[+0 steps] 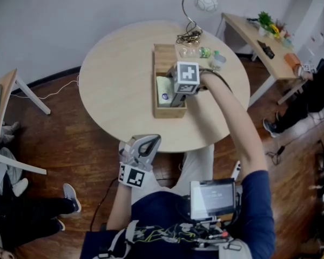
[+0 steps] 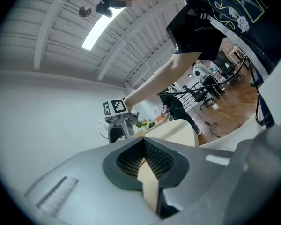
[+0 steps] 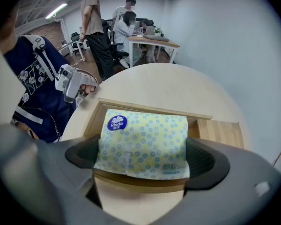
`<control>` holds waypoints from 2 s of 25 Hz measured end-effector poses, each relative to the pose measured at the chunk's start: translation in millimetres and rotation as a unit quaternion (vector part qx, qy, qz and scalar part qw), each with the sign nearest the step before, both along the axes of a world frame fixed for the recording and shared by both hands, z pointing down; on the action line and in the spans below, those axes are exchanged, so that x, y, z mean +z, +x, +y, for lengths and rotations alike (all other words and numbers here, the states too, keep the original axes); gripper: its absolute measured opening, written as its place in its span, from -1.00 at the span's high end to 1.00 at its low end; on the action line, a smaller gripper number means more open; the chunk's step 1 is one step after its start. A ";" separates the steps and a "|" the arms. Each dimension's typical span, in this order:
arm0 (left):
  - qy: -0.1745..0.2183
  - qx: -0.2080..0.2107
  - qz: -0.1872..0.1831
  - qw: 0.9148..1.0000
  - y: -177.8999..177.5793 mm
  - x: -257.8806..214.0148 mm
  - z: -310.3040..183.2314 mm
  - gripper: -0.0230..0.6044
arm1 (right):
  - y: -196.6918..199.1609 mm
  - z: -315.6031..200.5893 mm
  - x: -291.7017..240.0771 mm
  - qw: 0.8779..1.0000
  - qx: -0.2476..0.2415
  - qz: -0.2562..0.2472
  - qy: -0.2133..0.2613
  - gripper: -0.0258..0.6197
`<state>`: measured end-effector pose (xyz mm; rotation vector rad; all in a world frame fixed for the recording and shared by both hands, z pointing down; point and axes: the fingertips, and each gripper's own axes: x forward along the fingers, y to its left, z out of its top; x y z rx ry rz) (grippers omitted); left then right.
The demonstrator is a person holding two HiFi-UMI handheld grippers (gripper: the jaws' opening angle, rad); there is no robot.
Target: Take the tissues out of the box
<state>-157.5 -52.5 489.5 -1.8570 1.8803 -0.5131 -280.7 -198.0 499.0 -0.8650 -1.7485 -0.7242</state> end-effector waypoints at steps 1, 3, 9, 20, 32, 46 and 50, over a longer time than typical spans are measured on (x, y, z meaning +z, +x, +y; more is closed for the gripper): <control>0.000 -0.001 -0.002 1.000 0.2 0.0 -0.6 0.92 | 0.6 -0.5 -1.3 1.000 -0.003 -0.003 0.000 -0.83; 0.005 0.000 0.001 1.000 -0.5 -1.8 -0.2 0.92 | 1.1 -1.0 -2.7 1.000 -0.011 -0.009 0.004 -0.82; 0.012 0.006 0.016 1.000 -3.3 -5.5 3.8 0.92 | -0.5 2.2 -18.0 0.999 -0.022 -0.036 -0.008 -0.80; 0.023 0.013 0.042 0.999 -6.7 -10.7 7.2 0.92 | -0.1 7.6 -51.0 0.996 -0.031 -0.079 -0.037 -0.78; 0.025 0.015 0.041 0.999 -6.9 -11.0 7.1 0.92 | 2.8 17.9 -84.0 0.990 -0.047 -0.122 -0.046 -0.74; 0.030 0.017 0.040 0.999 -6.7 -13.6 7.7 0.92 | 18.7 16.3 -111.7 0.987 -0.057 -0.148 -0.029 -0.73; 0.026 0.015 0.037 0.999 -6.9 -13.4 6.8 0.92 | 30.6 4.3 -117.0 0.987 -0.043 -0.154 -0.029 -0.73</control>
